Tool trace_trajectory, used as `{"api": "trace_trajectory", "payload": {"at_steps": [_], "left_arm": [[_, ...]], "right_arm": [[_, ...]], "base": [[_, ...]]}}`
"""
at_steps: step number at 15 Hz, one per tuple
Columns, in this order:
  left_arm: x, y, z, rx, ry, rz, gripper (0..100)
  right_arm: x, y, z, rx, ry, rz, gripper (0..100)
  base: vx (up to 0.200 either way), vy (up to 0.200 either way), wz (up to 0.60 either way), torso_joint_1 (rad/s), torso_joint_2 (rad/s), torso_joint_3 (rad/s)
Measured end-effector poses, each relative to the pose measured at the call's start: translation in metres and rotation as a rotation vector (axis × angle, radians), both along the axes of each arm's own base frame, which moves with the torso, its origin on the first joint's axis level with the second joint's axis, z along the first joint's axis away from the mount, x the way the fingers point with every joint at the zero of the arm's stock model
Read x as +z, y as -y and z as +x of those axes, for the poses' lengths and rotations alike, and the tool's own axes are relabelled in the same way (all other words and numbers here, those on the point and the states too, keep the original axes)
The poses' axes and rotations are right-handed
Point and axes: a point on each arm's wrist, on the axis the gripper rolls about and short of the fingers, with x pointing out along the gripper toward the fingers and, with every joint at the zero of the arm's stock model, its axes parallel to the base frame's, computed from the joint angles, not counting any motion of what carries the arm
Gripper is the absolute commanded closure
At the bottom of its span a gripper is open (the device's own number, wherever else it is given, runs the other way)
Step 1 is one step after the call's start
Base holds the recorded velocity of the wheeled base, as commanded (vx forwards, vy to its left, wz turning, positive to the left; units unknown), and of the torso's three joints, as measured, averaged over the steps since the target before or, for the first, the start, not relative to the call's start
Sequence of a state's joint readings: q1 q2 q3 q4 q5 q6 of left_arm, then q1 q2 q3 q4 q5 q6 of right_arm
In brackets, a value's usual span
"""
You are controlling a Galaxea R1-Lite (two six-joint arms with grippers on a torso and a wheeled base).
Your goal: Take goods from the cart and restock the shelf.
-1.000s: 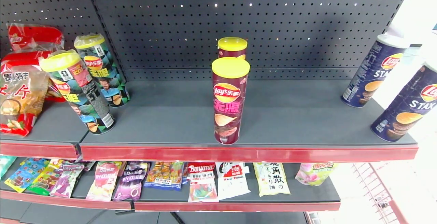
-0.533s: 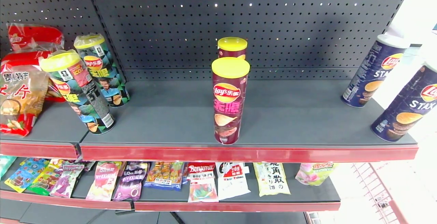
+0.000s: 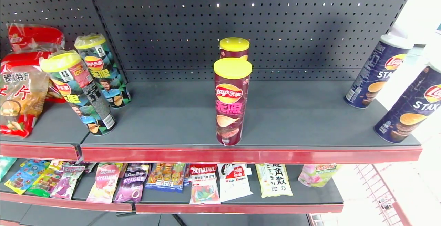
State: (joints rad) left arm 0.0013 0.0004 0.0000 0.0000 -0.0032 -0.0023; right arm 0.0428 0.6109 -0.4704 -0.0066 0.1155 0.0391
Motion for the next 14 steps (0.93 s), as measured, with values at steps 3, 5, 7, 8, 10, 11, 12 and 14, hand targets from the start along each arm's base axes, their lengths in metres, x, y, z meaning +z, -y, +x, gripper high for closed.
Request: {"api": "trace_trajectory", "payload": {"at_steps": [3,5,7,8,10,11,12,14], "left_arm": [[0.000,0.000,0.000,0.000,0.000,0.000,0],[0.000,0.000,0.000,0.000,0.000,0.000,0],[0.000,0.000,0.000,0.000,0.000,0.000,0],[0.000,0.000,0.000,-0.001,0.000,0.000,0],[0.000,0.000,0.000,0.000,0.000,0.000,0],[0.000,0.000,0.000,0.000,0.000,0.000,0],[0.000,0.000,0.000,0.000,0.000,0.000,0],[0.000,0.000,0.000,0.000,0.000,0.000,0]], "right_arm": [[0.028,-0.012,0.069,0.094,-0.145,-0.008,0],[0.028,-0.034,0.104,0.221,-0.229,-0.032,0],[0.021,-0.059,0.128,0.268,-0.287,-0.077,0],[0.017,-0.071,0.138,0.256,-0.305,-0.108,0],[0.011,-0.092,0.154,0.248,-0.316,-0.151,0],[0.008,-0.102,0.160,0.250,-0.309,-0.164,0],[0.004,-0.115,0.164,0.269,-0.311,-0.181,0],[-0.005,-0.134,0.167,0.322,-0.321,-0.210,0]], "base": [[0.000,0.000,0.00,0.000,0.00,0.000],[0.000,0.000,0.00,0.000,0.00,0.000],[0.000,0.000,0.00,0.000,0.00,0.000],[0.000,0.000,0.00,0.000,0.00,0.000],[0.000,0.000,0.00,0.000,0.00,0.000],[0.000,0.000,0.00,0.000,0.00,0.000],[0.000,0.000,0.00,0.000,0.00,0.000],[0.000,0.000,0.00,0.000,0.00,0.000]]}}
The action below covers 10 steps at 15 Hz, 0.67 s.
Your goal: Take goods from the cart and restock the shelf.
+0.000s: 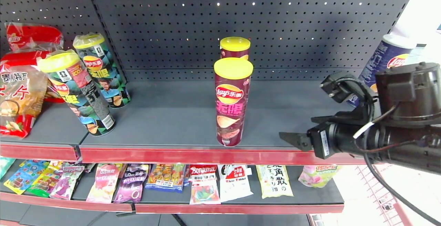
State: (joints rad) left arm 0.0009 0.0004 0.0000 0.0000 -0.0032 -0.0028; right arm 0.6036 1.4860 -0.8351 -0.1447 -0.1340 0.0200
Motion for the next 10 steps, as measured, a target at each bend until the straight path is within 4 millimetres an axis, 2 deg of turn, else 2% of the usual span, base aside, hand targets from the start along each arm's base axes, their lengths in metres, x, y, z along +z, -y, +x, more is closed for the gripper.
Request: {"api": "trace_trajectory", "payload": {"at_steps": [3,7,10], "left_arm": [[0.000,0.000,0.000,0.000,0.000,0.000,0],[0.000,0.000,0.000,0.001,0.000,0.000,0],[0.000,0.000,0.000,0.000,0.000,0.000,0]], "right_arm": [[-0.007,-0.017,0.003,0.109,0.001,0.000,0],[-0.013,-0.027,0.005,0.265,0.029,-0.028,0],[-0.016,-0.038,0.008,0.305,0.067,-0.032,0]], "base": [[0.000,0.000,0.00,0.000,0.00,0.000],[0.000,0.000,0.00,0.000,0.00,0.000],[0.000,0.000,0.00,0.000,0.00,0.000]]}}
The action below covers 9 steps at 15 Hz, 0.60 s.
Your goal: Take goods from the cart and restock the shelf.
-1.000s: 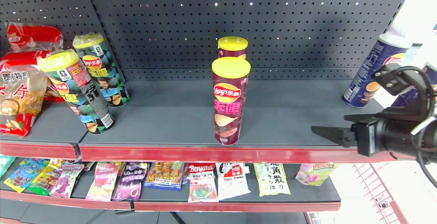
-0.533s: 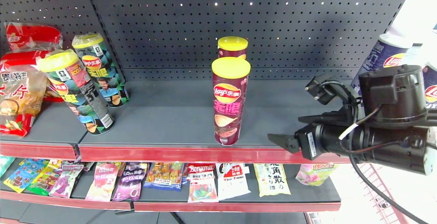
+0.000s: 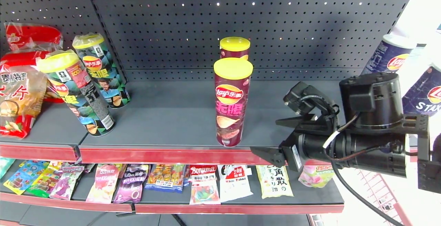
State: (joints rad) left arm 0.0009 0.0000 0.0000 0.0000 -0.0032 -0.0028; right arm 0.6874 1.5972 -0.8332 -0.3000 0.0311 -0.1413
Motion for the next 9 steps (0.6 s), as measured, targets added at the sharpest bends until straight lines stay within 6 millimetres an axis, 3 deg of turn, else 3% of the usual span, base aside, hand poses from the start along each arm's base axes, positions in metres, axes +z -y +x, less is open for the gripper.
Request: {"api": "trace_trajectory", "payload": {"at_steps": [9], "left_arm": [[0.000,0.000,0.000,0.001,0.000,0.000,0]], "right_arm": [[-0.022,-0.022,0.013,0.060,0.049,-0.072,0]], "base": [[0.000,0.000,0.00,0.000,0.00,0.000]]}}
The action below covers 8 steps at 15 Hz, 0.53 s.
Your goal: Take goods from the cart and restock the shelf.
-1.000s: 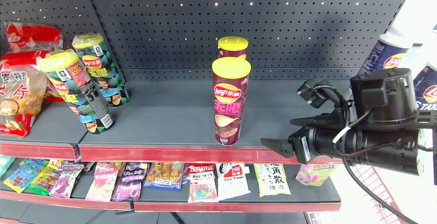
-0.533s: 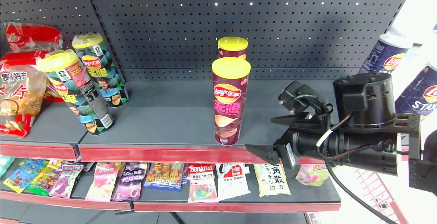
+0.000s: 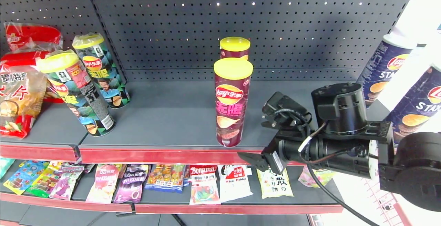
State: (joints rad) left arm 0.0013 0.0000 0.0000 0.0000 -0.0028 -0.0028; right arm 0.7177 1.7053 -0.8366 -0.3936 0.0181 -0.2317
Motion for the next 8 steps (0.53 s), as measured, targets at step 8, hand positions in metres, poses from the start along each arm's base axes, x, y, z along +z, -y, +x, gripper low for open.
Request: {"api": "trace_trajectory", "payload": {"at_steps": [8], "left_arm": [[0.000,0.000,0.000,0.000,0.000,0.000,0]], "right_arm": [[-0.002,-0.013,0.016,-0.053,0.021,-0.017,0]], "base": [[0.000,0.000,0.00,0.000,0.00,0.000]]}}
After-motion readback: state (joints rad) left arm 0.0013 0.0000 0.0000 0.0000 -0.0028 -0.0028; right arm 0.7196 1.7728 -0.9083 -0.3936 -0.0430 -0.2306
